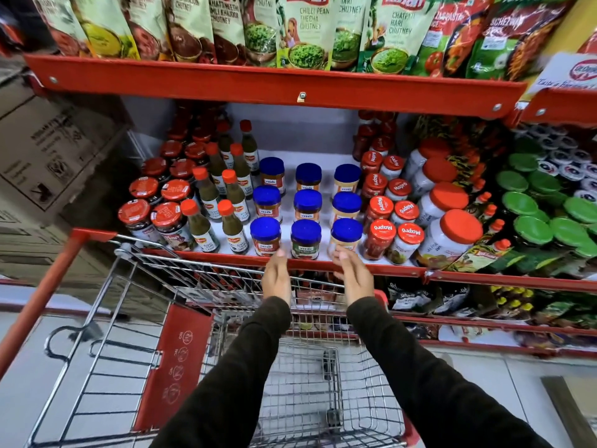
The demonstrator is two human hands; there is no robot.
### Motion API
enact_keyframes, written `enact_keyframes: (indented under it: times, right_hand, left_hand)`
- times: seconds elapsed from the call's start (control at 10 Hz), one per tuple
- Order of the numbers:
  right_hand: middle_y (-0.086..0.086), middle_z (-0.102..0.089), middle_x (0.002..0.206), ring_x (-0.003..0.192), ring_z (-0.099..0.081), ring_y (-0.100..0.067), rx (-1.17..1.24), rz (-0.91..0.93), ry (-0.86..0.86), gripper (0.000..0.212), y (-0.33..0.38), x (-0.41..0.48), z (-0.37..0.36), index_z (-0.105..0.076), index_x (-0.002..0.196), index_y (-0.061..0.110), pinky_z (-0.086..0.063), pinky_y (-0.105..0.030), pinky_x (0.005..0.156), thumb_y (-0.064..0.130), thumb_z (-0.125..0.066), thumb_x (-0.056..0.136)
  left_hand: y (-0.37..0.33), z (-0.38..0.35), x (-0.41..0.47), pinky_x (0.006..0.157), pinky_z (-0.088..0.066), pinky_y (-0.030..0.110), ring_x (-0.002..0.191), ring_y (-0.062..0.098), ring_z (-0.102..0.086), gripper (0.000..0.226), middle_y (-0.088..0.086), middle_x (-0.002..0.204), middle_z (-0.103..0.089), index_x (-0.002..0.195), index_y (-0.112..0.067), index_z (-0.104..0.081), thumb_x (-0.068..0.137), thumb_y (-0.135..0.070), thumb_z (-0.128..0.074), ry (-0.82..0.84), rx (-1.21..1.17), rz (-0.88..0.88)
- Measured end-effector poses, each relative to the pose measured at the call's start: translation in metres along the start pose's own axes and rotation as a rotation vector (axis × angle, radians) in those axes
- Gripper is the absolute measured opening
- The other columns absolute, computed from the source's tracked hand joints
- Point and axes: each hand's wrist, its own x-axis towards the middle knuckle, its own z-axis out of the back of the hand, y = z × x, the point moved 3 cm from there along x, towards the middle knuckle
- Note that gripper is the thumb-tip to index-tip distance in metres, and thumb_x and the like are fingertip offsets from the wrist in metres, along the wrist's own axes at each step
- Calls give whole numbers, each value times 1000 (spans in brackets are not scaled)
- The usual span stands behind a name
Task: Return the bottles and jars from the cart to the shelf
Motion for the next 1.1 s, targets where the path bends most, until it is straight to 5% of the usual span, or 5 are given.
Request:
enact_keyframes:
  times: [0.1,0.3,0.6,0.9,1.1]
  right_hand:
    - [-5,-64,128,119,-61,-18,52,28,-119,24,-12,1,24,-62,117,26,-52,-49,101,34,-46,100]
    - [2,-38,156,142,-36,-16,81,-88,-37,51,-11,13,25,-40,146,29,-32,-48,119,48,-39,98]
    - [-2,-38,155,129,-38,-8,224,-197,47,47,-6,31,29,-33,150,25,-32,-38,115,37,-32,104]
    - [-4,-37,157,144,-34,-21,208,-227,115,51,0,29,37,-31,152,22,-29,-46,119,38,-36,104]
    - [-6,-39,154,131,-45,-17,143,-192,165,48,0,-10,72,-37,147,20,-44,-39,107,21,-49,100]
  left_hand:
    - [17,-13,-16,111,-41,47,122,22,-59,30,3,125,-65,107,-33,-63,103,-39,-34,28,35,-74]
    - [5,-72,-10,122,-24,42,144,11,-32,60,-5,158,-34,147,-32,-37,93,-58,-34,242,37,-86]
    - [-3,-98,12,123,-23,46,146,19,-32,59,3,158,-36,150,-29,-33,97,-55,-32,271,-35,58]
    - [-3,-95,5,117,-28,37,144,21,-34,60,4,157,-38,150,-31,-33,96,-59,-32,268,0,61]
    - [-15,-75,-29,109,-38,28,125,-5,-49,39,-15,138,-52,139,-29,-47,102,-38,-38,73,99,-362]
